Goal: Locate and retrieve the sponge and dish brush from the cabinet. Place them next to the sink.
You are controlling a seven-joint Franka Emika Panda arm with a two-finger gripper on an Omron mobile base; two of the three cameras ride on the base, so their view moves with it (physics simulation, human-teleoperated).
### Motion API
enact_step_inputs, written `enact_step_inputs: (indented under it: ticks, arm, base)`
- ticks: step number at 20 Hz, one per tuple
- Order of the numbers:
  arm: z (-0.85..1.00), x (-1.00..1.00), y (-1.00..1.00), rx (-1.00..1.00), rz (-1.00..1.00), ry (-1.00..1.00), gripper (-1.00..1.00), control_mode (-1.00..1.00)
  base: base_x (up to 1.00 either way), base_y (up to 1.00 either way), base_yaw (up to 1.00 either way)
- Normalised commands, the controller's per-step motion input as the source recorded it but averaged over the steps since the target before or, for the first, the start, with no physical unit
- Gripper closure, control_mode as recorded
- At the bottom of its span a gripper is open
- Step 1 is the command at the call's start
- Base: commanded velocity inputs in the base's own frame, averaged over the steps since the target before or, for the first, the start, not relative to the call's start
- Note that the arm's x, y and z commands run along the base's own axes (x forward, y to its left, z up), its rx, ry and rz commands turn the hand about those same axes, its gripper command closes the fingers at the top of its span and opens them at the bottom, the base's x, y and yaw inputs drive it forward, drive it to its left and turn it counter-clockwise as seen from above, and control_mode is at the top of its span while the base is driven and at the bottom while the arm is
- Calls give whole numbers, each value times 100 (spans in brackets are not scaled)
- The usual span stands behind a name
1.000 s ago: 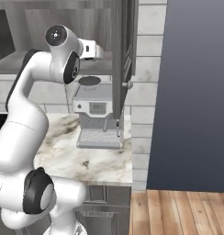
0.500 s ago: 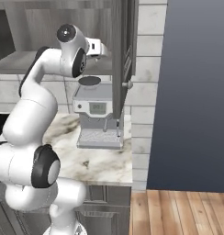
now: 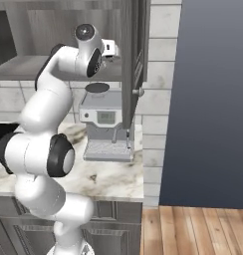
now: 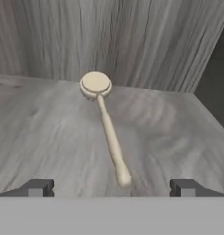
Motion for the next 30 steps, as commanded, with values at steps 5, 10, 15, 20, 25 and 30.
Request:
enact_step_inputs:
  ticks: [5,10,15,20,25,30]
  arm:
    - [-11,57,0,0,3,6,-100,-100]
    - [-17,51,0,-2,0,8,-100,-100]
    - [-15,53,0,-2,0,4,-100,-100]
    - [-12,41,3,-1,0,3,-100,-100]
    - [-15,25,5,0,0,2,-100,-100]
    - [-25,18,10,1,0,2,-100,-100]
  base:
    - [0,0,0]
    - [0,0,0]
    - [0,0,0]
    - [0,0,0]
    - [0,0,0]
    - [0,0,0]
